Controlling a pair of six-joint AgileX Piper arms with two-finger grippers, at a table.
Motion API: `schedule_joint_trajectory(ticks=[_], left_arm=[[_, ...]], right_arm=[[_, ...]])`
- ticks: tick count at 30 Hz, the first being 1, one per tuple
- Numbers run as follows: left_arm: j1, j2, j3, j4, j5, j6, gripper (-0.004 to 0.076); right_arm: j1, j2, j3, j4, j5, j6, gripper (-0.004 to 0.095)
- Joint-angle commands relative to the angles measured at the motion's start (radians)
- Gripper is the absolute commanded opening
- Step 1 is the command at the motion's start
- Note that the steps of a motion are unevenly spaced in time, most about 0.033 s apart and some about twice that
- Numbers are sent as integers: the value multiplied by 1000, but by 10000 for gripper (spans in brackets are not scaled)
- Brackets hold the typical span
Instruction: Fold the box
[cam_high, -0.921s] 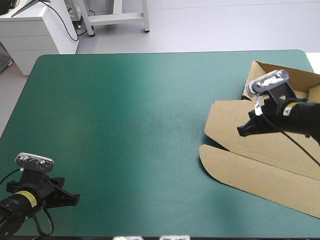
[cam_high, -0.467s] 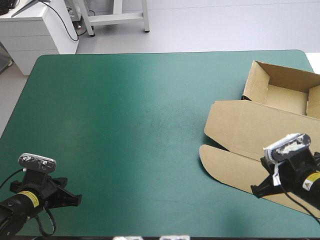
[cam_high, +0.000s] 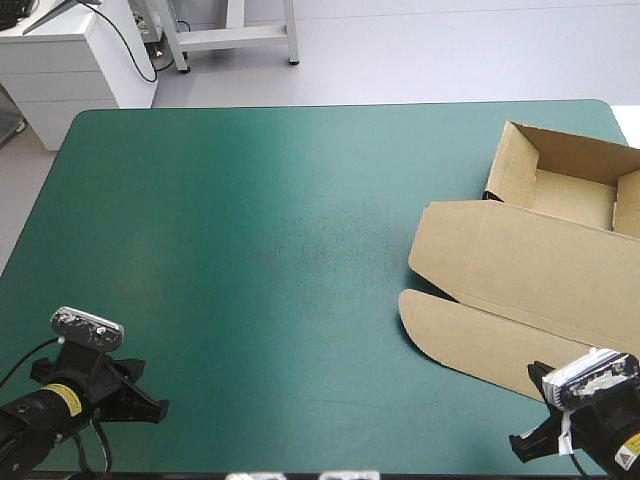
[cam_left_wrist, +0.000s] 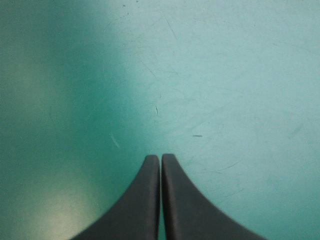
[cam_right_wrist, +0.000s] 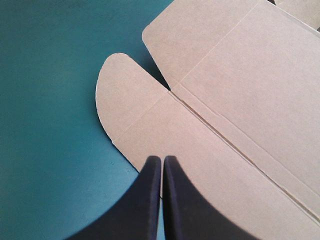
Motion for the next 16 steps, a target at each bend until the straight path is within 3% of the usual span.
schedule_joint_trajectory(ticks=[1,16], left_arm=[[-3,2,-13,-37,-54,5,-8],[-3,-109,147,-87,-173,12,-8]], right_arm=[[0,-15,8,14,-73,-8,-2],[0,-15,58,11,-66,-8,-2]])
